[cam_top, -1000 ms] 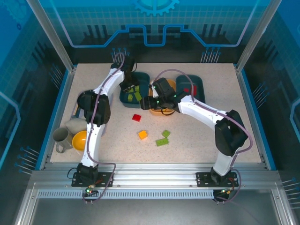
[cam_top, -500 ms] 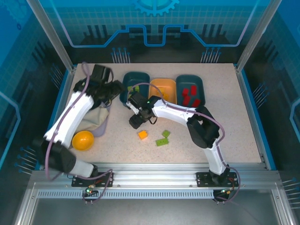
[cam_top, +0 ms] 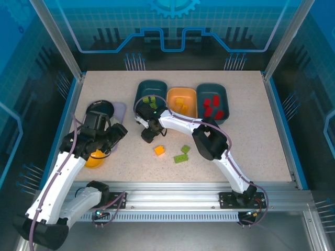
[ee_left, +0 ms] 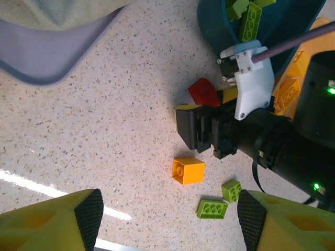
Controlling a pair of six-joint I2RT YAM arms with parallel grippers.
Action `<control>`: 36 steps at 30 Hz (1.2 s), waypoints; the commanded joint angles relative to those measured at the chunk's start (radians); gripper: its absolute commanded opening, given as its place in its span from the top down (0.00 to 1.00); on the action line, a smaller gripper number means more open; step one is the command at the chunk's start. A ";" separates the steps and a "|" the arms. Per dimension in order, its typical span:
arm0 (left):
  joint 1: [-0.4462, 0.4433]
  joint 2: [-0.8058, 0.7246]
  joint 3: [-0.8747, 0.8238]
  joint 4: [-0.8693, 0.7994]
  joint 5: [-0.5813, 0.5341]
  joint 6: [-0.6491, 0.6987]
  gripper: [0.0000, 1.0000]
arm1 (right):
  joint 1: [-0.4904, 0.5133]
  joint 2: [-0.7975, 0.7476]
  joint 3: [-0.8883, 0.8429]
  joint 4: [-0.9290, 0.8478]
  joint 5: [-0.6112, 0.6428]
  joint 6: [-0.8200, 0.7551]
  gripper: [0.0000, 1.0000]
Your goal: Sort the legos into containers by color
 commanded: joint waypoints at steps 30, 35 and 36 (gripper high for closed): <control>-0.278 0.454 0.295 0.303 0.163 0.138 0.29 | -0.384 -0.583 -0.358 0.055 -0.063 0.281 0.77; -0.312 0.689 0.497 0.338 0.188 0.145 0.30 | -0.626 -0.504 -0.342 0.109 -0.153 0.360 0.77; -0.319 0.725 0.538 0.336 0.189 0.154 0.30 | -0.652 -0.468 -0.309 0.109 -0.160 0.367 0.77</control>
